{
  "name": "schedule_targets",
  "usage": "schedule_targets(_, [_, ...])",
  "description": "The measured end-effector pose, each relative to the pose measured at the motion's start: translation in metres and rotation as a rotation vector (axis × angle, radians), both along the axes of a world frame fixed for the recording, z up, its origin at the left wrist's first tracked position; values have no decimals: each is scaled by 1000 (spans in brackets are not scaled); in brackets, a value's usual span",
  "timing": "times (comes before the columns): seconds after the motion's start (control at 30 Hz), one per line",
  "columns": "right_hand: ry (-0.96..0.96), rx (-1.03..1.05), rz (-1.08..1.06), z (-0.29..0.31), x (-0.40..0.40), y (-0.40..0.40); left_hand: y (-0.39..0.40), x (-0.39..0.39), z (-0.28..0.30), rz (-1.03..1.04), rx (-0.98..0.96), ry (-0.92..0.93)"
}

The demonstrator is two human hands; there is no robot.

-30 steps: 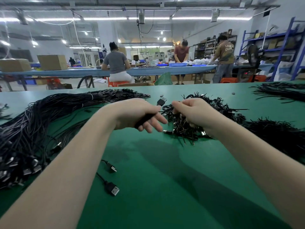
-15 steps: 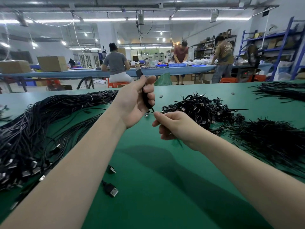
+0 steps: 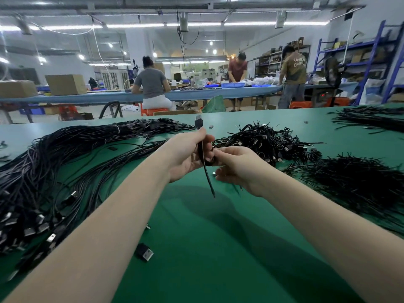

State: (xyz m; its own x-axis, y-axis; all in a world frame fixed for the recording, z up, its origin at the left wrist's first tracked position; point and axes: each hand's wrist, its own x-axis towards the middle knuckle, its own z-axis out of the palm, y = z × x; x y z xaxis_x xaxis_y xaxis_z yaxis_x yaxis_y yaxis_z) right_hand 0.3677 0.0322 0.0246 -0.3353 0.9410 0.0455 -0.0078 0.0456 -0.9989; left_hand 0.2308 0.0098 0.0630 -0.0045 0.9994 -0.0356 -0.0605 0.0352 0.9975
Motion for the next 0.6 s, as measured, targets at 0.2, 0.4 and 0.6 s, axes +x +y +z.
schedule_targets(0.2, [18, 18, 24, 1, -1, 1, 2, 2, -9, -11, 76, -225])
schedule_targets(0.4, [-97, 98, 138, 6, 4, 2, 7, 6, -15, -65, 133, -231])
schedule_targets(0.6, [-366, 431, 97, -4, -4, -4, 9, 7, -25, -26, 146, -68])
